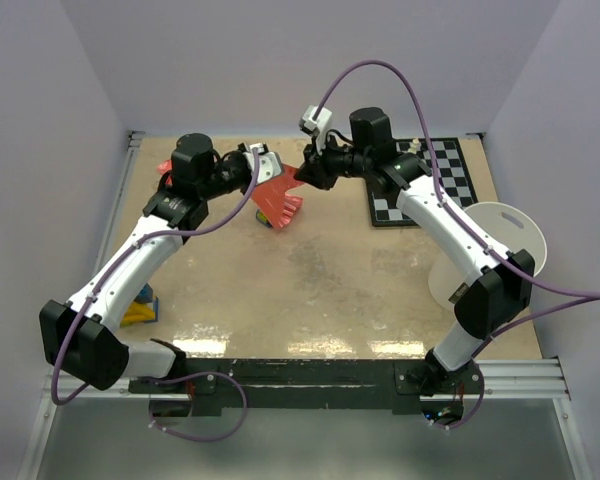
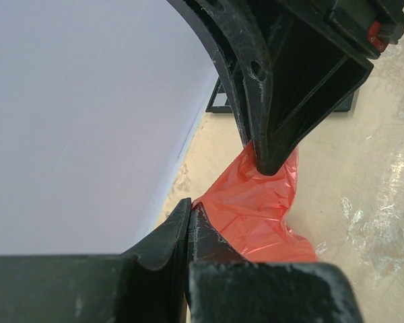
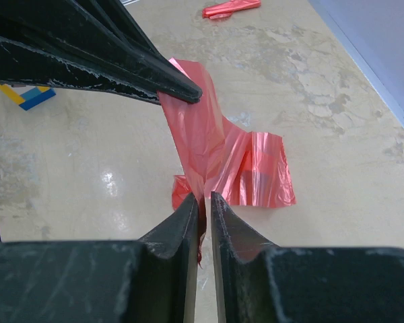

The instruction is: Put the trash bags into the trash bin

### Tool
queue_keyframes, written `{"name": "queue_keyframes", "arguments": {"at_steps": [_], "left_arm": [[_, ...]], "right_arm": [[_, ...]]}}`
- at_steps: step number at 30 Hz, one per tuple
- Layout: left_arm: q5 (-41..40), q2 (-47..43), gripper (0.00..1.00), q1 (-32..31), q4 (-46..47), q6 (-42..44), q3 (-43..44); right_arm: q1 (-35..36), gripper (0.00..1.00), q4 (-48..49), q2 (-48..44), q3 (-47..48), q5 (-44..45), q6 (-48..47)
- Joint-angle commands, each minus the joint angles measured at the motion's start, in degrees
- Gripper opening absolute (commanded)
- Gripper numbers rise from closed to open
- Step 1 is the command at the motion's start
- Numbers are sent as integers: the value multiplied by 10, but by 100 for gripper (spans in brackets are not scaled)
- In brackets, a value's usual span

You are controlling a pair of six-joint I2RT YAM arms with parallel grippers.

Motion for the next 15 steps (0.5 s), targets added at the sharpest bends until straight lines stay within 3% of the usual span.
{"name": "queue_keyframes", "arguments": {"at_steps": [1, 4, 10, 15], "left_arm": [[-1, -16, 0, 5, 23, -14, -1], [1, -15, 0, 7, 21, -11, -1], [5, -5, 0, -28, 11, 74, -1], [-7, -4, 0, -60, 8, 192, 2]], "right_arm": [[3, 14, 4, -27, -2, 9, -8], [3, 0, 8, -28, 4, -6, -19], [14, 0, -41, 16, 85, -108, -66], [19, 0, -42, 41, 109, -77, -79]]}}
